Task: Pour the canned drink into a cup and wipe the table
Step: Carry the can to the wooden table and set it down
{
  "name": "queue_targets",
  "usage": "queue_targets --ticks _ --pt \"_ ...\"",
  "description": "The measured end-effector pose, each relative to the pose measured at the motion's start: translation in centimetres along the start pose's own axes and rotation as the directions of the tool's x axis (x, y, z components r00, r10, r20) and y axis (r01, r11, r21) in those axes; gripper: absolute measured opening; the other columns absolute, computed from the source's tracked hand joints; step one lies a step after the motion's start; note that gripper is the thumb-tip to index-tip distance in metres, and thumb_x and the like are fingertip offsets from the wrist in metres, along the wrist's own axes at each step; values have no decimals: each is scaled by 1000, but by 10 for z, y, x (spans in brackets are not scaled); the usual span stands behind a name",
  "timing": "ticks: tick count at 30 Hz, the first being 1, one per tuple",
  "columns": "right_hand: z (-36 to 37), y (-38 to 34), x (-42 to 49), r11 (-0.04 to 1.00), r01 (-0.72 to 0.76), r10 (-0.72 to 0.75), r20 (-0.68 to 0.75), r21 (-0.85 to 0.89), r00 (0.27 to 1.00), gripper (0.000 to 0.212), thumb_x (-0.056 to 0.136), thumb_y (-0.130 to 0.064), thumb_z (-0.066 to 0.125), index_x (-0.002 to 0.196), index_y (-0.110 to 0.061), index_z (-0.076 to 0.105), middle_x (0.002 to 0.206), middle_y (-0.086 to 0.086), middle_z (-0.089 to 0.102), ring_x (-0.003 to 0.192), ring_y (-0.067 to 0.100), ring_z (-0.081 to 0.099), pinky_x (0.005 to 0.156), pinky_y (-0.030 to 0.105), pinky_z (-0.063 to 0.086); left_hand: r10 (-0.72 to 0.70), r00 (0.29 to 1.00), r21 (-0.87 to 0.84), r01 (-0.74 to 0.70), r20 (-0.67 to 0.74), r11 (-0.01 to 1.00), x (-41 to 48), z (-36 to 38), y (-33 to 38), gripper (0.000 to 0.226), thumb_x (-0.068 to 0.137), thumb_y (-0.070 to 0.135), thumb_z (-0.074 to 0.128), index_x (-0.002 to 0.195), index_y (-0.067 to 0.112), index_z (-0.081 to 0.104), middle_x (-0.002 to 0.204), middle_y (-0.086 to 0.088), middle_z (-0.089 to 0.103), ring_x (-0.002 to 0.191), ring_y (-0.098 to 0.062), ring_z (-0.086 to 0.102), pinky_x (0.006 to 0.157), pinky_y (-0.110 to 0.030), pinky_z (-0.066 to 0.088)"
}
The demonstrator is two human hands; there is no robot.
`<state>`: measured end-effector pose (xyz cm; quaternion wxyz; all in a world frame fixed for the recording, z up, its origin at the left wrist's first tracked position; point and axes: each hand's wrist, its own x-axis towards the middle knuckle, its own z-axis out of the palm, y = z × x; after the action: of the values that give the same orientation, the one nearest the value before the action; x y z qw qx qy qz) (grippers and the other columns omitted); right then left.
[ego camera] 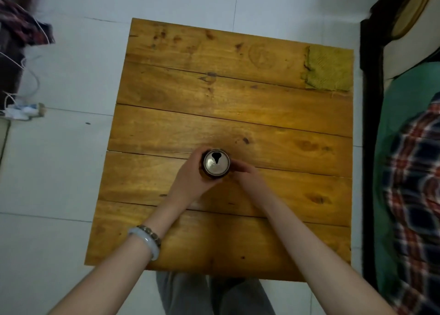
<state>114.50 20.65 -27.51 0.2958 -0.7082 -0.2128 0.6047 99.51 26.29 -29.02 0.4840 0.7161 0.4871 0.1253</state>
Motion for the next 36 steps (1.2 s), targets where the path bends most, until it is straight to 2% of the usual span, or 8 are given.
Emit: queue_targets --ticks 4,10,16,21,24,28,32,36 --pt "-2 8 7 999 -37 37 0 11 999 47 84 8 49 127 -9 57 126 7 60 116 18 54 95 26 42 -4 1000 -4 4 8 1000 3 9 -7 72 63 19 86 123 18 47 115 13 51 107 -5 50 88 -16 39" --pt "-2 8 5 1000 -16 16 10 -2 1000 46 83 5 51 121 -17 60 122 3 61 113 15 55 100 32 43 -34 999 -7 34 17 999 6 17 -10 74 64 20 86 126 19 45 121 7 54 108 -4 50 88 -10 36" --pt "-2 -6 -8 999 10 -10 6 -51 1000 51 83 11 45 129 -9 53 118 0 57 109 11 50 83 15 40 -73 997 19 73 18 997 3 16 -6 81 64 19 86 132 16 41 129 2 52 120 -14 49 96 -17 36" --pt "-7 -24 -35 939 85 -106 -46 -334 993 53 88 -3 53 140 -9 40 134 1 49 126 14 44 92 13 34 -146 989 140 147 -18 979 -15 -2 13 94 69 25 82 144 11 28 141 -6 44 131 -21 39 109 -33 33" --pt "-13 -44 -60 768 180 -231 -4 -615 973 65 87 -5 54 146 -10 28 152 6 31 139 19 29 108 24 24 -69 990 299 104 -126 949 -39 -29 33 85 73 26 78 141 6 31 141 -10 43 131 -25 39 110 -34 31" --pt "-5 -84 -105 428 340 -477 110 -838 872 62 91 -9 49 147 -9 24 154 8 25 142 21 22 114 28 18 -15 973 468 124 -230 875 -81 -74 67 80 84 27 68 147 10 22 152 -7 29 143 -22 21 118 -41 15" --pt "25 -125 -149 55 406 -625 285 -912 726 64 84 -12 58 143 -3 32 148 19 34 135 33 35 109 44 36 11 920 559 229 -393 796 -135 -122 93 78 87 33 62 148 9 21 155 -9 24 144 -23 17 117 -39 5" --pt "76 -157 -182 -204 469 -632 481 -859 607 71 72 -17 70 136 0 43 140 25 43 126 39 47 100 48 43 33 831 609 380 -555 696 -193 -167 99 80 74 35 75 139 4 40 143 -15 44 134 -32 39 112 -46 22"
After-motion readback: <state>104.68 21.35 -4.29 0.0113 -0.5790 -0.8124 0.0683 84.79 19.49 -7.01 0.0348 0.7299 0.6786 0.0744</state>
